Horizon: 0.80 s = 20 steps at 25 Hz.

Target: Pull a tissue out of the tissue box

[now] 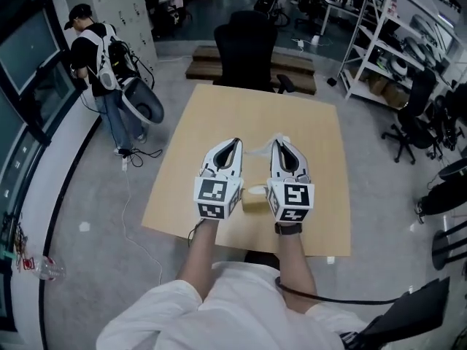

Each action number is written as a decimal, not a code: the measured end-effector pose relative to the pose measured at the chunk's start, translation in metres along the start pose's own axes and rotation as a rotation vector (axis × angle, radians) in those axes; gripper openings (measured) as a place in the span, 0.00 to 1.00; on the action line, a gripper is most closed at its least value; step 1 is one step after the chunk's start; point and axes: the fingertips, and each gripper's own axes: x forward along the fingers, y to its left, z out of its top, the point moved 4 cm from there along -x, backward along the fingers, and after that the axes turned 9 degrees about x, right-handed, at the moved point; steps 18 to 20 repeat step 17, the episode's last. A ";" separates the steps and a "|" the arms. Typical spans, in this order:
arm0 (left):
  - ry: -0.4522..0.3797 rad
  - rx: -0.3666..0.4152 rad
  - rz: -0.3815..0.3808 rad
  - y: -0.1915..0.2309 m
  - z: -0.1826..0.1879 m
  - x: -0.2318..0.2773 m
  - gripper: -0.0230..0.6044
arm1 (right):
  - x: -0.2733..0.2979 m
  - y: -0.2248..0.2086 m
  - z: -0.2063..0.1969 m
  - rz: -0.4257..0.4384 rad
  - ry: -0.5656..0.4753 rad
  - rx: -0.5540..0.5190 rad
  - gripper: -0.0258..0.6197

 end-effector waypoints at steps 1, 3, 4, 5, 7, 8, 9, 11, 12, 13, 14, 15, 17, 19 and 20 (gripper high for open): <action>0.000 -0.003 0.002 -0.001 -0.001 0.000 0.02 | -0.002 -0.001 0.000 -0.004 -0.003 -0.001 0.06; -0.002 -0.010 0.003 -0.003 -0.002 -0.004 0.02 | -0.009 -0.003 -0.001 -0.011 -0.004 0.002 0.06; -0.002 -0.013 0.002 -0.005 -0.003 -0.006 0.02 | -0.012 -0.004 -0.002 -0.013 -0.003 0.004 0.06; -0.002 -0.014 0.000 -0.006 -0.004 -0.008 0.02 | -0.014 -0.003 -0.004 -0.015 -0.002 0.007 0.06; 0.002 -0.016 -0.004 -0.005 -0.007 -0.010 0.02 | -0.015 -0.002 -0.007 -0.017 0.003 0.011 0.06; 0.005 -0.018 -0.005 -0.004 -0.008 -0.010 0.02 | -0.014 -0.001 -0.008 -0.017 0.006 0.013 0.06; 0.008 -0.022 -0.005 -0.003 -0.010 -0.009 0.02 | -0.012 0.000 -0.009 -0.017 0.008 0.014 0.06; 0.014 -0.030 0.000 0.002 -0.011 -0.007 0.02 | -0.007 0.004 -0.007 -0.012 0.010 0.009 0.06; 0.016 -0.036 0.002 0.005 -0.011 -0.005 0.02 | -0.005 0.005 -0.006 -0.009 0.011 0.004 0.06; 0.017 -0.042 0.004 0.006 -0.011 -0.003 0.02 | -0.002 0.005 -0.005 -0.006 0.012 0.000 0.06; 0.017 -0.046 0.004 0.007 -0.011 -0.001 0.02 | 0.000 0.005 -0.005 -0.003 0.013 -0.004 0.06; 0.016 -0.048 0.003 0.007 -0.011 0.001 0.02 | 0.002 0.004 -0.005 -0.001 0.014 -0.006 0.06; 0.014 -0.048 -0.003 0.005 -0.012 0.005 0.02 | 0.005 0.002 -0.005 0.002 0.017 -0.010 0.06; 0.014 -0.048 -0.003 0.005 -0.012 0.005 0.02 | 0.005 0.002 -0.005 0.002 0.017 -0.010 0.06; 0.014 -0.048 -0.003 0.005 -0.012 0.005 0.02 | 0.005 0.002 -0.005 0.002 0.017 -0.010 0.06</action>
